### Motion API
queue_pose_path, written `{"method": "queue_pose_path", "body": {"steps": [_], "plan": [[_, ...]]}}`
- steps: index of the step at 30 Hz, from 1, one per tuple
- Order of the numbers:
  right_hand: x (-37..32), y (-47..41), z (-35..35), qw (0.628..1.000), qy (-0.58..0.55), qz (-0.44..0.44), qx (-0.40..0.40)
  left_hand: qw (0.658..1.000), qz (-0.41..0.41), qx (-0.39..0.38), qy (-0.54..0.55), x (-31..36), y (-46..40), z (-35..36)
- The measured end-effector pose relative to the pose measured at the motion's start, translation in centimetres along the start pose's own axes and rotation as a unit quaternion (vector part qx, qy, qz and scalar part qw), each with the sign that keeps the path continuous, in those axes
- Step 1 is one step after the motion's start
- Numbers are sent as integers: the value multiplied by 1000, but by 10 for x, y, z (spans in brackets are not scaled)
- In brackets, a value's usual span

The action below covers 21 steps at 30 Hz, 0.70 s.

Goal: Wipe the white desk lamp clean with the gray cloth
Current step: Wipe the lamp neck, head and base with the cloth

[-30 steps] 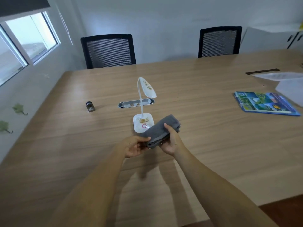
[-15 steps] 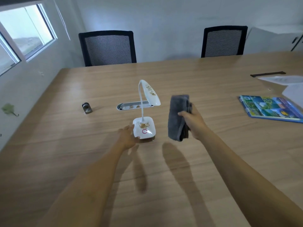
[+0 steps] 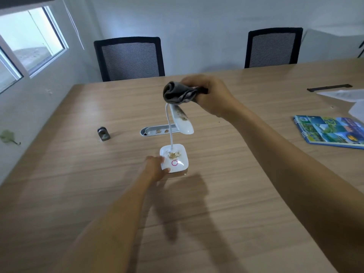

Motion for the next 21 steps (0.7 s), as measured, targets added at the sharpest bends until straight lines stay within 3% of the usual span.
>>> {"method": "queue_pose_path", "body": {"steps": [8,17,21], "plan": [[17,42,-3,997,-57,8,-49,1000,1,-17,-18,1,0,0],[32,63,-29,974,-224,29,15,999,0,-31,-36,-1,-5,2],[20,40,-22,971,-233,35,34,998,1,-33,-54,-2,-9,5]]}}
Point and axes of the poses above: each hand's wrist, its own y-axis away from the middle knuckle, its own z-axis out of the palm, x = y × z, the point moved 10 cm from there along -y, towards the middle knuckle, and after that the axes turned 2 degrees about -x, right-handed, at the moved point
